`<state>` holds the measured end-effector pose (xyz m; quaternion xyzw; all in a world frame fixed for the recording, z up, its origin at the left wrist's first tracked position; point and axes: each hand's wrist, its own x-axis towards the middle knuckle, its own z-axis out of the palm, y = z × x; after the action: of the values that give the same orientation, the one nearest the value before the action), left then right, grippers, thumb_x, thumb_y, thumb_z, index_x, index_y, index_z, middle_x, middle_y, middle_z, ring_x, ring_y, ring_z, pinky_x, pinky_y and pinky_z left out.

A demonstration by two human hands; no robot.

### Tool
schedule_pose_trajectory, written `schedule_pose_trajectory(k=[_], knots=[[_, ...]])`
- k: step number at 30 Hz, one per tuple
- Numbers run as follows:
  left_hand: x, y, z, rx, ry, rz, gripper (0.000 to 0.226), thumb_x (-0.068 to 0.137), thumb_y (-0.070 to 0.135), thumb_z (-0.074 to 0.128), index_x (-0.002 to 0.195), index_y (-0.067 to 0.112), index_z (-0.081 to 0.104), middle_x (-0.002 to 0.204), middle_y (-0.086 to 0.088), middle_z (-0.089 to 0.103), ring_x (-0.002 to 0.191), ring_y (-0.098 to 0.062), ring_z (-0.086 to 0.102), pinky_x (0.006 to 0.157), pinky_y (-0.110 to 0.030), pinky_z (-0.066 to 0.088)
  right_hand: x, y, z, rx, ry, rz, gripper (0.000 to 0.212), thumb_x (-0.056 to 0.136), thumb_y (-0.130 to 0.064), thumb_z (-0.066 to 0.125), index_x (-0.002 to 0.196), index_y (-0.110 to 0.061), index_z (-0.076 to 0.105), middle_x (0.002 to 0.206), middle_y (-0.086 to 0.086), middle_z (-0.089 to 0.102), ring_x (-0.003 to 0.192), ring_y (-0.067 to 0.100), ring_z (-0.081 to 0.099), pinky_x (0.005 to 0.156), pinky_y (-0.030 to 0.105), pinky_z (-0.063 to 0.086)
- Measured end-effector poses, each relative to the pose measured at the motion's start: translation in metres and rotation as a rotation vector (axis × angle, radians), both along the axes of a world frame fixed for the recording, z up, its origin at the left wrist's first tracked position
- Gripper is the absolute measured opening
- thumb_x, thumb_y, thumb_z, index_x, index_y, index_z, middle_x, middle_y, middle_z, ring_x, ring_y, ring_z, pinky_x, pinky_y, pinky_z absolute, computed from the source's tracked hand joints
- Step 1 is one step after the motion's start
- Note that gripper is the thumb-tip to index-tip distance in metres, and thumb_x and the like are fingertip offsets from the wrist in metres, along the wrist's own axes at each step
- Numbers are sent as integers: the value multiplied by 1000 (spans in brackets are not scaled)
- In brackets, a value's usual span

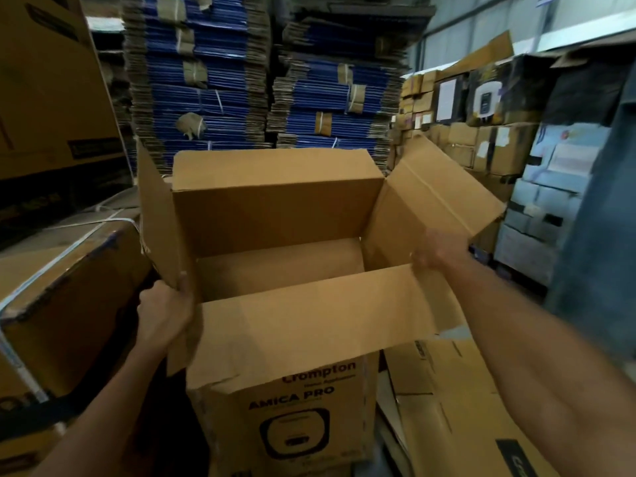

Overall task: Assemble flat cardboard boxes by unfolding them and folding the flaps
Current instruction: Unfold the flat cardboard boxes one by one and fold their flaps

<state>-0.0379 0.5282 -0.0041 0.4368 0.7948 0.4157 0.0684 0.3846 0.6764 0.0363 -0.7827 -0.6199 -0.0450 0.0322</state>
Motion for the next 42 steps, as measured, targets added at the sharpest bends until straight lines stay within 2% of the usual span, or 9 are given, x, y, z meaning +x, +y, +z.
schedule_pose_trajectory(k=[9,14,18,23,26,31,34,38,42], knots=[[20,-2,11,-5,-39,-83,51,109,40,39,87,2,65,80,-14,68,64,-25,64,52,-28,45,-24,-31,-17,197,207,137,48,101,-44,50,131,-7,51,132,21,60,125,40,52,107,52,40],[54,2,26,39,2,-130,43,110,31,38,88,3,63,84,-12,66,68,-22,61,57,-30,46,-92,-106,-13,418,512,371,27,102,-40,52,107,-16,64,96,4,69,87,26,66,75,38,54],[70,19,41,19,-33,-127,39,107,29,40,102,-1,65,101,-16,68,90,-32,67,75,-38,55,-136,-173,-24,192,816,539,41,101,-51,52,76,-21,65,62,-6,64,50,12,60,49,20,52],[99,21,47,-90,183,-197,17,103,25,57,94,11,60,88,-4,58,86,-17,53,79,-29,40,-166,-212,-50,-6,1071,656,58,94,-68,51,112,-18,74,100,-9,76,90,3,70,81,31,58],[105,19,36,-124,192,-228,29,108,19,44,107,-1,64,91,-11,64,92,-26,60,84,-33,43,-174,-200,-62,-116,1174,497,81,91,-74,48,150,-18,45,139,-2,59,132,21,52,97,34,42],[109,17,25,-55,36,-150,44,109,22,34,71,16,55,68,2,57,64,-8,55,48,-17,29,-200,-164,-62,48,1632,237,83,83,-73,61,149,-26,47,143,-7,53,138,19,45,100,22,30],[110,11,27,-60,-1,-175,46,109,24,32,71,13,56,68,0,56,59,-8,50,48,-19,28,-222,-149,-65,-90,1553,317,105,70,-97,41,146,-26,52,148,0,52,142,23,41,117,34,25],[108,3,26,3,-88,-217,48,108,27,35,78,5,66,77,-11,67,72,-21,64,63,-32,50,-225,-142,-50,-184,1628,385,72,94,-71,45,140,-18,57,141,3,59,136,22,50,89,13,40],[107,2,18,63,-103,-246,48,108,25,39,79,0,67,81,-19,70,78,-30,69,80,-47,58,-227,-135,-47,-96,1511,279,56,96,-57,52,131,-16,64,131,3,66,121,23,60,84,24,45]])
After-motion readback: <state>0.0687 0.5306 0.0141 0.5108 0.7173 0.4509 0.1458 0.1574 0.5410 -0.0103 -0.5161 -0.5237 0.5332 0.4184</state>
